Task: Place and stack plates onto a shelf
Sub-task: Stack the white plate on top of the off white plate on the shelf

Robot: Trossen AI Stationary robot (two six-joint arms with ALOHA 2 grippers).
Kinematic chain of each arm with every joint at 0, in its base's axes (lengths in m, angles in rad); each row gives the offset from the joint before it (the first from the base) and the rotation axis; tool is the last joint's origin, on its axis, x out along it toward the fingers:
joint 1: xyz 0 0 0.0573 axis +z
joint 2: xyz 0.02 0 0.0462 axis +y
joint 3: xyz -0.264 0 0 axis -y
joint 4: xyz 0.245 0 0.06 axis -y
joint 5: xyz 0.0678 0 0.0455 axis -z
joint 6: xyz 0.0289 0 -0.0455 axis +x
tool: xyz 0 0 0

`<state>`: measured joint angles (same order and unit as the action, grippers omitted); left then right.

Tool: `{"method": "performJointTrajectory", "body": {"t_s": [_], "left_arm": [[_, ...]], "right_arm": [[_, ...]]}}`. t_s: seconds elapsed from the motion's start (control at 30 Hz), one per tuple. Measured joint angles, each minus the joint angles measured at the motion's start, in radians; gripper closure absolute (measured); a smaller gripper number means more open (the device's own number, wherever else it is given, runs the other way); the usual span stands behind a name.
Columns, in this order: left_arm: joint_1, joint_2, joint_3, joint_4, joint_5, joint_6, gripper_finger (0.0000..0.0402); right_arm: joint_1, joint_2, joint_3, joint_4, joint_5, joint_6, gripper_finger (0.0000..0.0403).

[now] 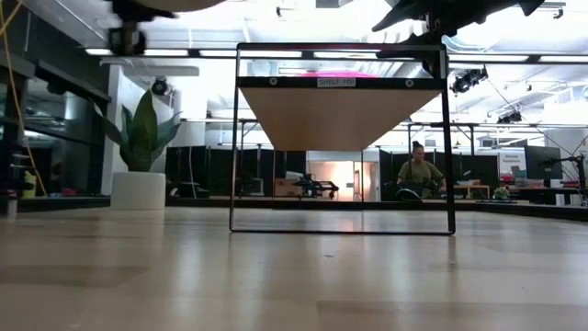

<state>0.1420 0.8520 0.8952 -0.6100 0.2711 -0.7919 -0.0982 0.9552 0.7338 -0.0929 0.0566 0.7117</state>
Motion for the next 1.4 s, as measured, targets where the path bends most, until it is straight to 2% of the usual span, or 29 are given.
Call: {"method": "performJointTrajectory", "body": {"t_s": [0.37,0.53,0.7,1.03,1.4], "left_arm": [[0.282,0.408,0.313,0.076,-0.076,0.34,0.04],[0.378,0.568,0.413,0.183,-0.079,0.35,0.0401],[0.419,0.68,0.47,0.197,-0.074,0.36,0.0401],[0.429,0.785,0.477,0.216,-0.151,0.379,0.0392],[0.427,0.785,0.476,0.265,-0.151,0.428,0.0363]], "right_arm": [[0.0,0.0,0.0,0.037,0.0,0.047,0.0232],[0.0,0.0,0.0,0.058,0.001,0.047,0.0232],[0.001,0.0,0.0,0.058,0.001,0.047,0.0232],[0.001,0.0,0.0,0.058,0.023,0.047,0.0232],[0.001,0.0,0.0,0.057,0.029,0.029,0.0232]]}}
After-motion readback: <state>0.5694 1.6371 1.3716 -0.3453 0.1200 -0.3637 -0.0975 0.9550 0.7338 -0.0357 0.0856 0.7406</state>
